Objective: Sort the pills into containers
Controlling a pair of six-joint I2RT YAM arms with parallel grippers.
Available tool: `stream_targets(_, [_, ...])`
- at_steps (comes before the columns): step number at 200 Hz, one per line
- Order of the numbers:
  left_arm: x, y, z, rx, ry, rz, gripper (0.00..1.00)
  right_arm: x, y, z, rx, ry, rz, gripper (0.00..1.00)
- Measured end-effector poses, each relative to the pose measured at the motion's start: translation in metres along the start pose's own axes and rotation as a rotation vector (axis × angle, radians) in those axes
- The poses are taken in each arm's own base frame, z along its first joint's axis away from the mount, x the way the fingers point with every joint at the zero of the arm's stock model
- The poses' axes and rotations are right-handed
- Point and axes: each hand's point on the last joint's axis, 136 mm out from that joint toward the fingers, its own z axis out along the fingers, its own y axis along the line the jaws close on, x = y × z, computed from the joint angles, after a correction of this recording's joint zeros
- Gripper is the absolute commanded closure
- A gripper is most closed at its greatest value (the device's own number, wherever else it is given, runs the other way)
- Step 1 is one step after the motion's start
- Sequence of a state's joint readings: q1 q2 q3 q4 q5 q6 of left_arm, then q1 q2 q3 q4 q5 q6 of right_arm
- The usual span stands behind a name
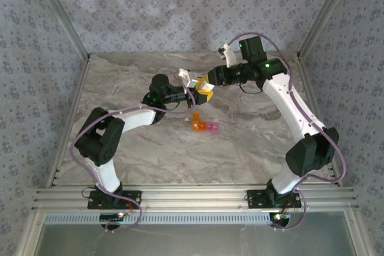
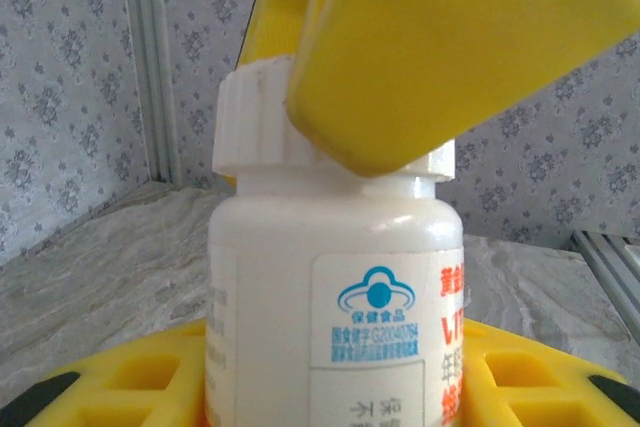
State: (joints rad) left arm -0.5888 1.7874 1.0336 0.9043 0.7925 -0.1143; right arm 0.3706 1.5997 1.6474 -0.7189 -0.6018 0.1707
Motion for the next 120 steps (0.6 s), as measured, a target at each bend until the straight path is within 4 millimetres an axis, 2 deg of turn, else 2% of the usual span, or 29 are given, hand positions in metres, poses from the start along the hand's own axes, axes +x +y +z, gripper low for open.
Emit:
stream_targets(56, [0.009,0.008,-0.005,-0.021,0.031,-0.033,1.0,-0.003,-0.006,0.014,0.109,-0.119,0.171,0.66])
stream_targets(120, [0.009,0.012,-0.007,-0.035,0.03,-0.036,1.0,-0.007,-0.007,0.016,0.14,-0.153,0.225,0.63])
